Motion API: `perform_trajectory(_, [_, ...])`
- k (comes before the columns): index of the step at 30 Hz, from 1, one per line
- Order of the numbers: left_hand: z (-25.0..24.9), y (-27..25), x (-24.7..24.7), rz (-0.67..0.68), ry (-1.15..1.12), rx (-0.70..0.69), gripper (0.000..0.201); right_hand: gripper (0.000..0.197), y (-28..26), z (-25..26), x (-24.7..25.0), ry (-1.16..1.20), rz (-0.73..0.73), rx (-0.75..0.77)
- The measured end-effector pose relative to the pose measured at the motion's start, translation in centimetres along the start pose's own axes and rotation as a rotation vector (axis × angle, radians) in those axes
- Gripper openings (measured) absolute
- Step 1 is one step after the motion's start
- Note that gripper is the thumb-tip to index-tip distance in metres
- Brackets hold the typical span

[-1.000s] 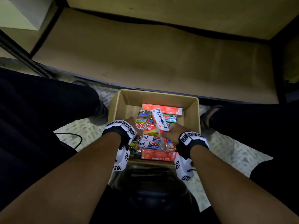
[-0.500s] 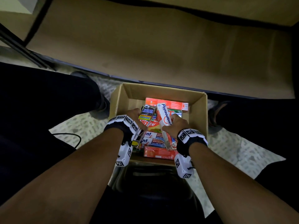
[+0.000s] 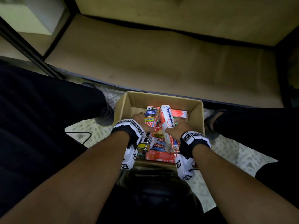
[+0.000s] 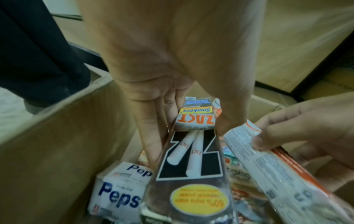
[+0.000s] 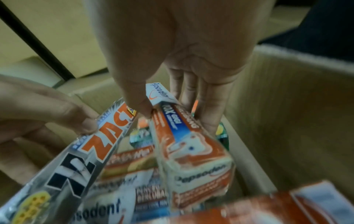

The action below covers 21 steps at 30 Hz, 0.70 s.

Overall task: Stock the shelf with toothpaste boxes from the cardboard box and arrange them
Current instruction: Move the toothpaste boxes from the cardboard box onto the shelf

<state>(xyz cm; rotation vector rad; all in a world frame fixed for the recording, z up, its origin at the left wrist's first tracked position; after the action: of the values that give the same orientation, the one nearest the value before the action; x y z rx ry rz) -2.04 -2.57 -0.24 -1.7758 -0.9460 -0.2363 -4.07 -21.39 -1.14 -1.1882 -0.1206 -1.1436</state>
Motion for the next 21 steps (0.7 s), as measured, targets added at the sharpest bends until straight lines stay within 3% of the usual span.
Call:
perform_trajectory(6, [-2.7, -3.7, 2.6, -0.095, -0.049, -0.079, 0.027, 0.028, -3.3, 2.2, 3.7, 0.017, -0.082, 0.080])
perform_trajectory(16, [-8.3, -11.4, 7.3, -0.271, -0.117, -0.238, 0.029, 0.023, -11.1, 6.0, 10.2, 0.069, -0.288, 0.241])
perform_trajectory(21, [-11.6, -15.6, 10.5, -0.384, -0.073, -0.296, 0.030, 0.033, -15.4, 8.0, 14.5, 0.116, -0.403, 0.296])
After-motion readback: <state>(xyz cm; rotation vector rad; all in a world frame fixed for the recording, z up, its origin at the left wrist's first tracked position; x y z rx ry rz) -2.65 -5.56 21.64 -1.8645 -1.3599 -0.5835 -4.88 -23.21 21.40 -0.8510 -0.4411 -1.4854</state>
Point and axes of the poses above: each hand's wrist, its own y-axis towards the middle knuckle, its own x-axis out of the back of the hand, z = x × y, the point moved 4 cm from there along y, towards the middle knuckle, and after that the axes turned 4 degrees about z, right-handed, at the moved point
